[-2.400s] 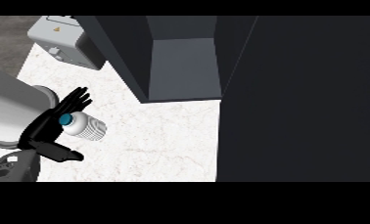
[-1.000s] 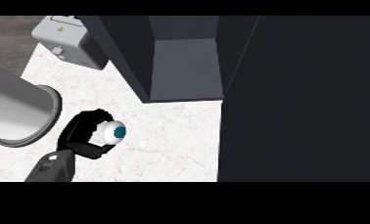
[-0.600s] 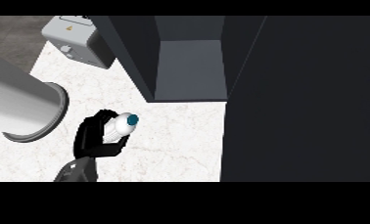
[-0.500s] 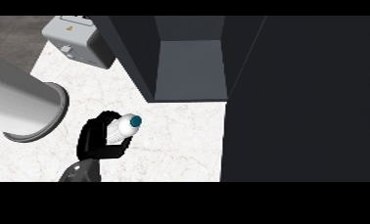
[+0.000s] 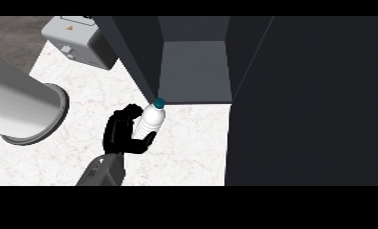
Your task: Pick up the bottled water, place it into the cabinet and close the cabinet
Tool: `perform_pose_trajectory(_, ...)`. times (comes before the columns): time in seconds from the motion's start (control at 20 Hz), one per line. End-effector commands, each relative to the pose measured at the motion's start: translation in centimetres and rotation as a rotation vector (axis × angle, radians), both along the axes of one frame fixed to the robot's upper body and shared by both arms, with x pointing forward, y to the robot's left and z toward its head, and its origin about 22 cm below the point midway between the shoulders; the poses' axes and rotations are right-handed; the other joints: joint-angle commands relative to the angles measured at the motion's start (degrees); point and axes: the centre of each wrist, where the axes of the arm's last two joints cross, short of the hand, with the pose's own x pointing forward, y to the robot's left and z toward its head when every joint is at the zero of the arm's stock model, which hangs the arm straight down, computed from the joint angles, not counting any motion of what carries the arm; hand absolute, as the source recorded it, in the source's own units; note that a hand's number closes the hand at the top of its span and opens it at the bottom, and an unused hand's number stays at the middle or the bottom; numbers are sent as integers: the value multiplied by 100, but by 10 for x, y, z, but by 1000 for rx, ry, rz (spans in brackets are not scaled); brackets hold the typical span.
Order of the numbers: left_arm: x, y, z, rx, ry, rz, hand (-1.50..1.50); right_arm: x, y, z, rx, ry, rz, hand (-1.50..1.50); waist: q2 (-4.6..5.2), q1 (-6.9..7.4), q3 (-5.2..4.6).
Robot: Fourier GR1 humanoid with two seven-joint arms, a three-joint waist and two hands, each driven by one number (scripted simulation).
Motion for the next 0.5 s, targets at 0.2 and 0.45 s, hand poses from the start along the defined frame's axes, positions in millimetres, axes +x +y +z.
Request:
perform_pose_trajectory(0.2, 27, -57, 56, 68, -35, -54, 150, 2, -3, 13, 42, -17, 1, -150, 8, 28, -6)
perform_pose_trajectory(0.45, 41, -90, 93, 150, -75, -25, 150, 1, -2, 20, 37, -36, 0, -150, 8, -37, -9)
